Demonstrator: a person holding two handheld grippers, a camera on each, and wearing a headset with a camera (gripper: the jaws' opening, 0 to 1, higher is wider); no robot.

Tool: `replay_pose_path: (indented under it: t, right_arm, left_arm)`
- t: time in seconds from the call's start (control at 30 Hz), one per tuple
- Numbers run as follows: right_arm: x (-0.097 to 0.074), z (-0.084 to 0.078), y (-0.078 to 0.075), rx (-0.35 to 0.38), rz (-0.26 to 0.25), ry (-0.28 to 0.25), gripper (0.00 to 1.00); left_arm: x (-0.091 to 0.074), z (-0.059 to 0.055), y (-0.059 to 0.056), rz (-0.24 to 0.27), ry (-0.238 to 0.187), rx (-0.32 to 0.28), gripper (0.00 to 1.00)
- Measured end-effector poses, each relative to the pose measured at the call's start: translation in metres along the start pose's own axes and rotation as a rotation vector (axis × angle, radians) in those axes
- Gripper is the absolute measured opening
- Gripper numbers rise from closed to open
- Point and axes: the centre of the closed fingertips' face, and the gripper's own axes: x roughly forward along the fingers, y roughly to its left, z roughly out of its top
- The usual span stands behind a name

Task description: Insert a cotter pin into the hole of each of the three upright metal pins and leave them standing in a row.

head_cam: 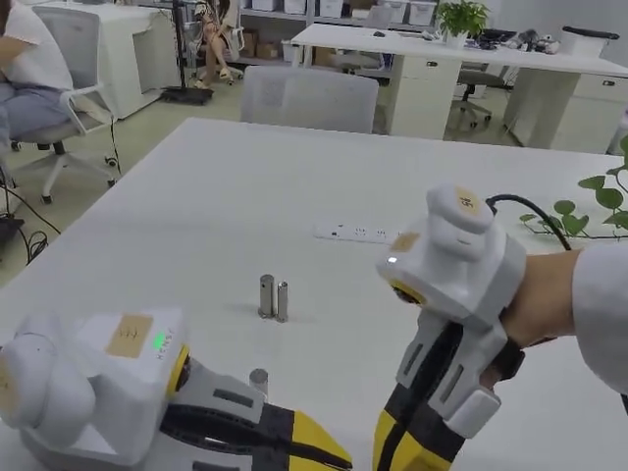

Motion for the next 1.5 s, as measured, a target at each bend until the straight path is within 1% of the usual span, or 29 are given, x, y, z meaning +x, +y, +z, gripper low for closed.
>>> replay_pose_path:
  t: [0.13, 0.2, 0.4, 0.5, 0.6, 0.63, 0.67, 0.7, 0.73, 0.8, 0.87, 0.93, 0.97, 1.0, 1.13, 1.23, 1.33, 1.5]
  right_arm:
    - [0.000, 0.001, 0.001, 0.000, -0.002, -0.005, 0.07]
    - [0.001, 0.001, 0.003, -0.003, 0.000, -0.005, 0.07]
    - [-0.001, 0.003, 0.004, -0.025, -0.024, -0.012, 0.07]
    - [0.000, 0.002, 0.002, -0.058, -0.059, 0.002, 0.07]
    - [0.001, 0.001, 0.000, -0.096, -0.096, 0.031, 0.06]
    - [0.001, 0.001, -0.001, -0.102, -0.110, 0.038, 0.06]
    - [0.001, 0.001, -0.003, -0.123, -0.132, 0.050, 0.06]
    - [0.001, 0.001, -0.002, -0.133, -0.134, 0.050, 0.06]
    - [0.000, 0.001, -0.004, -0.143, -0.155, 0.058, 0.06]
    - [0.000, 0.003, -0.003, -0.150, -0.163, 0.062, 0.06]
    - [-0.001, 0.003, -0.006, -0.159, -0.185, 0.072, 0.06]
    - [-0.003, 0.003, -0.011, -0.190, -0.222, 0.085, 0.06]
    - [-0.004, 0.003, -0.014, -0.206, -0.248, 0.094, 0.05]
    - [-0.003, 0.003, -0.014, -0.209, -0.251, 0.096, 0.05]
    - [-0.005, 0.004, -0.019, -0.250, -0.305, 0.108, 0.05]
    - [-0.006, 0.004, -0.020, -0.260, -0.326, 0.117, 0.05]
    - [-0.008, 0.003, -0.023, -0.244, -0.349, 0.118, 0.05]
    - [-0.009, 0.003, -0.025, -0.244, -0.378, 0.128, 0.04]
  left_arm:
    - [-0.001, 0.000, -0.001, 0.000, -0.001, 0.003, 0.00]
    - [-0.001, -0.001, -0.002, -0.001, 0.005, 0.004, 0.00]
    - [-0.002, -0.007, -0.001, 0.008, 0.014, -0.012, 0.00]
    - [-0.002, -0.008, 0.000, 0.014, 0.022, -0.021, 0.00]
    - [-0.002, -0.011, 0.001, 0.015, 0.031, -0.040, 0.00]
    - [-0.002, -0.012, 0.001, 0.018, 0.036, -0.048, 0.00]
    - [-0.002, -0.013, 0.002, 0.019, 0.039, -0.053, 0.00]
    - [-0.002, -0.014, 0.002, 0.020, 0.041, -0.058, 0.00]
    - [-0.002, -0.015, 0.003, 0.026, 0.045, -0.065, 0.00]
    - [-0.002, -0.017, 0.005, 0.033, 0.053, -0.065, 0.00]
    - [-0.002, -0.019, 0.007, 0.041, 0.060, -0.070, 0.00]
    - [-0.003, -0.020, 0.009, 0.055, 0.066, -0.072, 0.00]
    - [-0.003, -0.021, 0.010, 0.061, 0.068, -0.075, 0.00]
    - [-0.003, -0.021, 0.012, 0.066, 0.065, -0.081, 0.00]
    - [-0.004, -0.024, 0.014, 0.075, 0.071, -0.092, 0.00]
    - [-0.006, -0.023, 0.017, 0.089, 0.069, -0.091, 0.00]
    - [-0.006, -0.024, 0.019, 0.097, 0.067, -0.099, 0.00]
    - [-0.006, -0.023, 0.021, 0.101, 0.066, -0.100, 0.00]
